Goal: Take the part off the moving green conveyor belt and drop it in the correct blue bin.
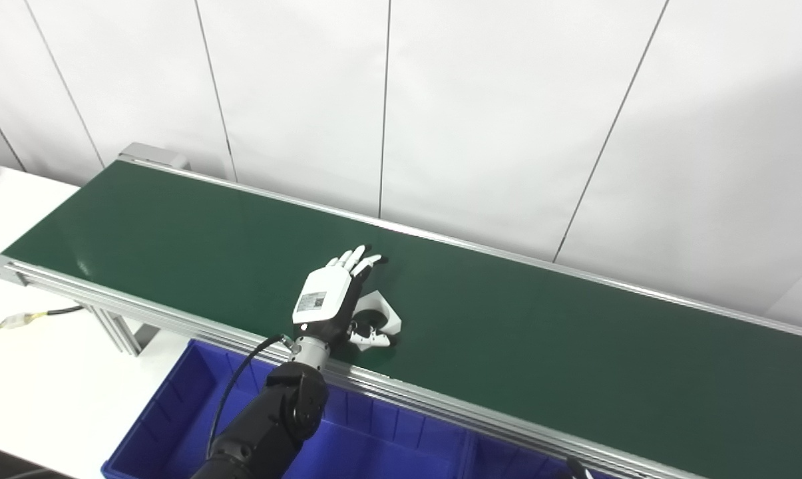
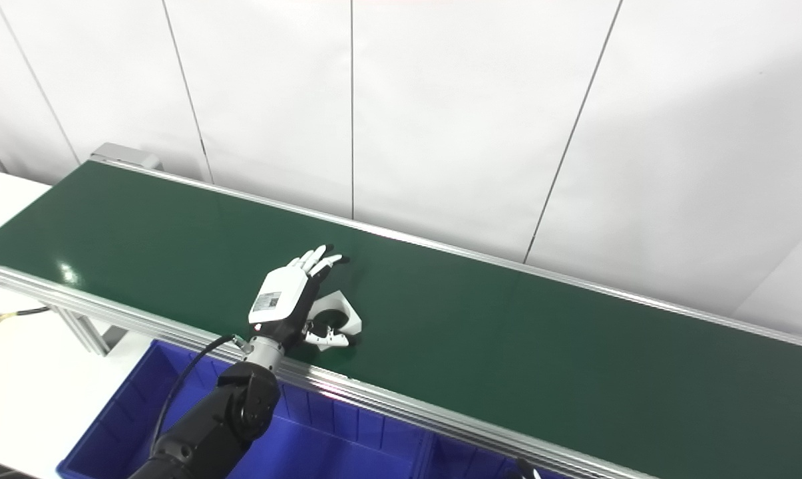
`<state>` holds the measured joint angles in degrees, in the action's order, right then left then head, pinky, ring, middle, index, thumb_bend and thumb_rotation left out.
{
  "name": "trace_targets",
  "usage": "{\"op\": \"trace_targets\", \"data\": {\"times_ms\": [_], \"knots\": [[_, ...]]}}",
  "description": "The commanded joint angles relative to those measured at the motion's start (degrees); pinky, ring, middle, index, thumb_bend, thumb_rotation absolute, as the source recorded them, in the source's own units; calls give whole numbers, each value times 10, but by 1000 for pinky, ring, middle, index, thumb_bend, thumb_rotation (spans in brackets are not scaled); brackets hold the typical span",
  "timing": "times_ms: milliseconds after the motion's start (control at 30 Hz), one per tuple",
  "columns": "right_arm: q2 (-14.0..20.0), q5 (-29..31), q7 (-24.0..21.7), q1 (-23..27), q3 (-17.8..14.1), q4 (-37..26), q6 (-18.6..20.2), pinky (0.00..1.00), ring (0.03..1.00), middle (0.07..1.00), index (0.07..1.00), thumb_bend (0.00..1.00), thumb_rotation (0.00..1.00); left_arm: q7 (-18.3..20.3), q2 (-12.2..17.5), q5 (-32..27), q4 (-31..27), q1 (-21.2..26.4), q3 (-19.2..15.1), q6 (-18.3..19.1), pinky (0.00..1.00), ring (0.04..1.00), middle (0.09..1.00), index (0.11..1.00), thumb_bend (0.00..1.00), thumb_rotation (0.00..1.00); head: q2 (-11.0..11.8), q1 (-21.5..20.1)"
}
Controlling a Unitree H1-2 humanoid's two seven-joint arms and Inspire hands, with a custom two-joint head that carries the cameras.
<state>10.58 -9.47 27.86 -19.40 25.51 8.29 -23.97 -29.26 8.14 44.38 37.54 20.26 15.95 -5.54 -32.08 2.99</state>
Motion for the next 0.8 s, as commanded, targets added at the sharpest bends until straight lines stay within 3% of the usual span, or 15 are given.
{"op": "trace_targets", "data": {"times_ms": [0, 233, 267, 300, 433, 500, 533, 733, 767], "knots": [[0, -3, 7, -3, -2, -18, -30, 906, 864, 830, 883, 781, 751, -20, 3, 11, 19, 35, 10, 4, 945, 935, 945, 808, 770, 25, -1, 0], [4, -10, 10, -7, 0, -23, -30, 893, 861, 833, 885, 756, 761, -24, 8, 8, 52, 48, 38, 16, 817, 859, 893, 785, 740, 0, -1, -2], [4, -11, 10, -8, -1, -24, -30, 893, 861, 833, 885, 756, 761, -7, 7, -2, 52, 48, 39, 14, 814, 858, 892, 784, 740, 0, -2, -1], [5, -12, 11, -10, -2, -25, -30, 895, 863, 838, 890, 726, 755, 6, 6, -11, 52, 47, 40, 13, 690, 769, 837, 749, 699, 0, -2, -1], [5, -12, 12, -13, -6, -29, -30, 891, 862, 837, 890, 707, 748, 32, 4, -45, 51, 46, 37, -4, 529, 620, 729, 689, 660, 0, -1, -1], [6, -8, 10, -13, -7, -32, -30, 890, 864, 837, 890, 713, 741, 50, 3, -66, 36, 41, 32, -6, 274, 344, 528, 532, 548, 0, -1, 1], [6, -7, 8, -14, -8, -33, -30, 894, 865, 838, 891, 721, 744, 61, 3, -73, 26, 39, 30, -2, 225, 295, 493, 502, 529, 0, 0, 1], [4, -3, 7, -10, -8, -29, -30, 890, 861, 833, 885, 732, 745, 91, 4, -92, -12, 28, 22, 13, 176, 253, 475, 486, 521, 0, 0, 3], [3, -2, 6, -10, -8, -28, -30, 888, 861, 835, 885, 729, 748, 96, 4, -94, -17, 26, 20, 18, 187, 265, 438, 489, 518, 0, 0, 3]]}}
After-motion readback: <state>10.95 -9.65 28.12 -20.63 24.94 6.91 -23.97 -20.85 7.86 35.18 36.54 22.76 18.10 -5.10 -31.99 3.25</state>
